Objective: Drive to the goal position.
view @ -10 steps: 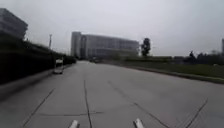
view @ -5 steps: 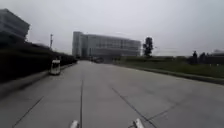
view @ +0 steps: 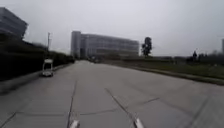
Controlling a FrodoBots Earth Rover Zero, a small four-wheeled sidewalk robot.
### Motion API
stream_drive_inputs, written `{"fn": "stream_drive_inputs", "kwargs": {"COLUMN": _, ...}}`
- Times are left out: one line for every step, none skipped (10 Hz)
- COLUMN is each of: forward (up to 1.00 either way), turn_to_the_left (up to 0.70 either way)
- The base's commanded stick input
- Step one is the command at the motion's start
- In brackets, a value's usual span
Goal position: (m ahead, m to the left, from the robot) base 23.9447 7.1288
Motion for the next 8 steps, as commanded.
{"fn": "stream_drive_inputs", "kwargs": {"forward": 1.00, "turn_to_the_left": 0.00}}
{"fn": "stream_drive_inputs", "kwargs": {"forward": 1.00, "turn_to_the_left": 0.00}}
{"fn": "stream_drive_inputs", "kwargs": {"forward": 1.00, "turn_to_the_left": 0.00}}
{"fn": "stream_drive_inputs", "kwargs": {"forward": 1.00, "turn_to_the_left": 0.00}}
{"fn": "stream_drive_inputs", "kwargs": {"forward": 1.00, "turn_to_the_left": 0.00}}
{"fn": "stream_drive_inputs", "kwargs": {"forward": 1.00, "turn_to_the_left": 0.00}}
{"fn": "stream_drive_inputs", "kwargs": {"forward": 1.00, "turn_to_the_left": 0.00}}
{"fn": "stream_drive_inputs", "kwargs": {"forward": 1.00, "turn_to_the_left": 0.00}}
